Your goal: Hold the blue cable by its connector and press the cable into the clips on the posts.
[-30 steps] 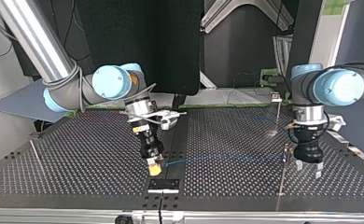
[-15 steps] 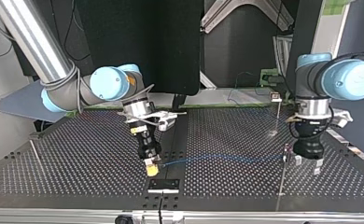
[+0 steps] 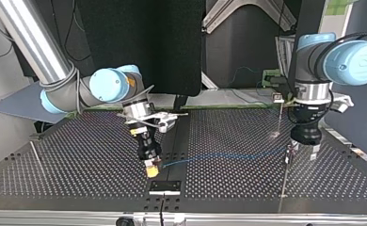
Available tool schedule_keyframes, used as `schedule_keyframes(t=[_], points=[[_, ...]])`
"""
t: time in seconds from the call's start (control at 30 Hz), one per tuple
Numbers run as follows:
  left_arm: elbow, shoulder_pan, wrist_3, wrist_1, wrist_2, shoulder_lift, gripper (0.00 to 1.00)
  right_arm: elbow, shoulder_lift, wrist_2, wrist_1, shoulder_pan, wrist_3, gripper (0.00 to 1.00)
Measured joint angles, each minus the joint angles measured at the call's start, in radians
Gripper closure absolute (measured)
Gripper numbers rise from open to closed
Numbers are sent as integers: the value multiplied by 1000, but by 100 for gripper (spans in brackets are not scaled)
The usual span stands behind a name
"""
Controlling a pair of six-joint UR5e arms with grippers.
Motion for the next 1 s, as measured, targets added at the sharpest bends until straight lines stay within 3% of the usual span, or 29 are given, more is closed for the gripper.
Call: schedule_keyframes(t=[0.7, 1.0], points=[[-8, -86, 9, -180, -34, 126, 0, 0, 0, 0, 3, 2, -1, 100], [-9, -124, 72, -256, -43, 110, 0, 0, 1, 0, 3, 0, 0, 100]])
